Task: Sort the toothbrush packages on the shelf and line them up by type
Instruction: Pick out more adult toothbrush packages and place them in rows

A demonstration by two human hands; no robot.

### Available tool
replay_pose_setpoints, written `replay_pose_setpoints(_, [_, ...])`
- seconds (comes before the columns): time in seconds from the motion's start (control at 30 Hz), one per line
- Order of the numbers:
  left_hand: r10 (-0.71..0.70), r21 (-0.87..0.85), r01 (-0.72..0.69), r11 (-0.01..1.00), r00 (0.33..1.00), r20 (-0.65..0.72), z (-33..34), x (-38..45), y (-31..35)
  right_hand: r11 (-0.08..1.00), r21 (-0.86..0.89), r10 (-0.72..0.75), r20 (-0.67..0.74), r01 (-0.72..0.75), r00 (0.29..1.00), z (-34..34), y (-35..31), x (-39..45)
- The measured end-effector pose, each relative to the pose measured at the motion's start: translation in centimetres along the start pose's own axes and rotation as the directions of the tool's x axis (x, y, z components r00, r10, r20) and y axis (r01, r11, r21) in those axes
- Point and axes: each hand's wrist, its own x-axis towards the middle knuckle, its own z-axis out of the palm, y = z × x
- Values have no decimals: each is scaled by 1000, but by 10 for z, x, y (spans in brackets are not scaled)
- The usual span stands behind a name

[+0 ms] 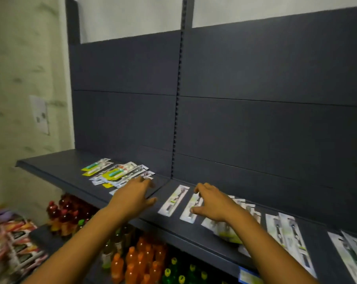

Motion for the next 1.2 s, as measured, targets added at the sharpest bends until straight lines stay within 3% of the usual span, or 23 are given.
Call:
replay_pose_setpoints(0.27, [-158, 67, 158, 985, 987, -7, -39, -51, -160, 990, 25, -143, 107, 142, 984, 40, -142, 91])
replay_pose_setpoints(0.5, [-272, 63, 274, 960, 961, -51, -46, -53, -254, 979, 50, -200, 116, 195, 973, 72, -202, 166])
replay_pose_setpoints(0.9, [-269, 66, 265, 962, 962, 56, -17, 66, -356, 993, 82, -95, 82, 88, 992, 97, -206, 303])
replay_pose_setpoints(1.2, [-207, -51, 215, 975, 969, 133, 38, 157, -397, 999, 41, 22, 69, -25, 997, 110, -197, 355])
